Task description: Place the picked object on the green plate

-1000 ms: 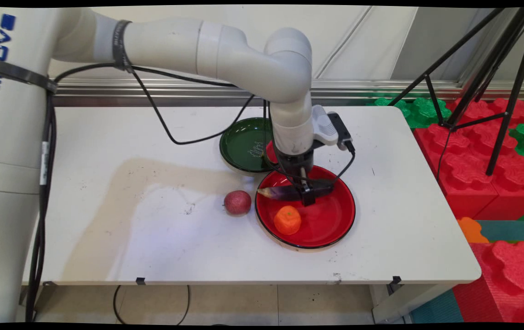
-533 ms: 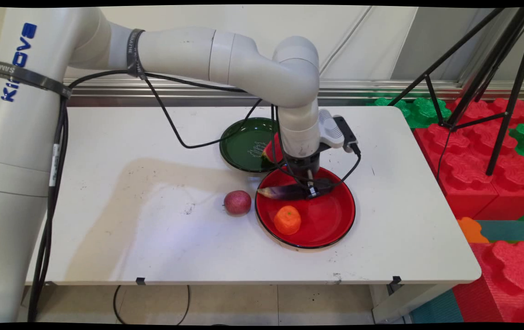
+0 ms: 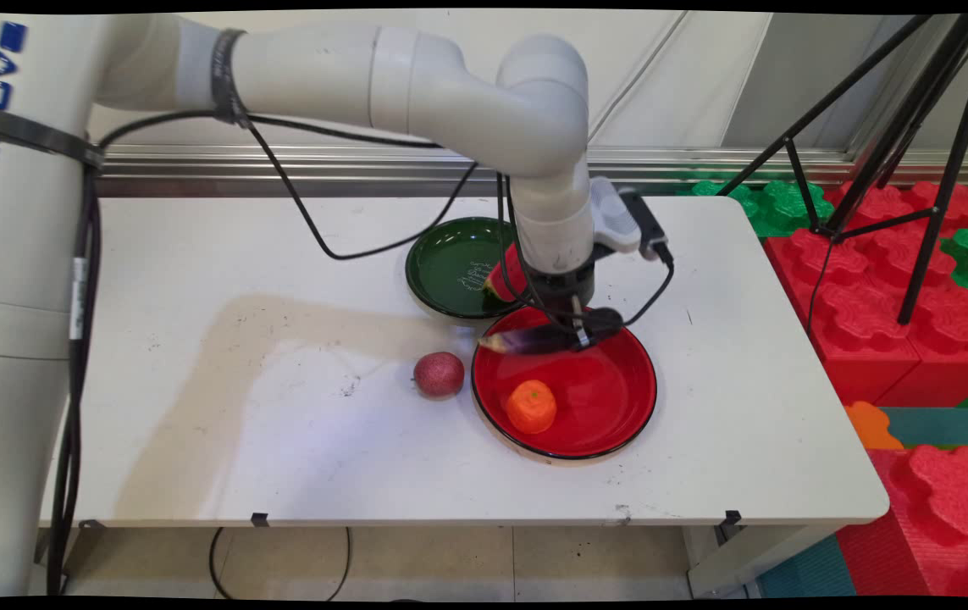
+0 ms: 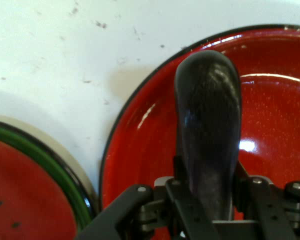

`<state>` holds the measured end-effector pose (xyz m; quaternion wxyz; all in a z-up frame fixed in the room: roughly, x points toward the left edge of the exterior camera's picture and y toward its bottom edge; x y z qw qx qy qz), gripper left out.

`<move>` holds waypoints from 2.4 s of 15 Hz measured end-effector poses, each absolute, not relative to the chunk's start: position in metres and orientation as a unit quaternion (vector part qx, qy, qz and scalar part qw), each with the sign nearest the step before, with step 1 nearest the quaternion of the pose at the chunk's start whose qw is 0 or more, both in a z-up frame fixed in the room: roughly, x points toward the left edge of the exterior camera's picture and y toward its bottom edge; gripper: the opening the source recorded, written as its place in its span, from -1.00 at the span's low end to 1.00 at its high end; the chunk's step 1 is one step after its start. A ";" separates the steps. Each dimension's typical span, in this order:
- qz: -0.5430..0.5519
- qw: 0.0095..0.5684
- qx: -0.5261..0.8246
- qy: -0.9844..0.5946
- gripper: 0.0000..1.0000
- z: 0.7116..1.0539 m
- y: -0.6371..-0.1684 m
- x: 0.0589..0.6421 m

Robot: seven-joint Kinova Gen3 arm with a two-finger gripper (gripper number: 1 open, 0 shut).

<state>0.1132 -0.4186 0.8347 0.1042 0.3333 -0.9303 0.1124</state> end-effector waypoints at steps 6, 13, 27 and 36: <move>0.145 0.117 0.339 -0.922 -1.00 0.885 -0.403 0.124; 0.195 0.132 0.356 -0.905 -1.00 0.962 -0.375 0.159; 0.255 0.121 0.472 -0.835 -1.00 0.990 -0.395 0.251; 0.240 0.089 0.470 -0.845 -1.00 0.923 -0.457 0.283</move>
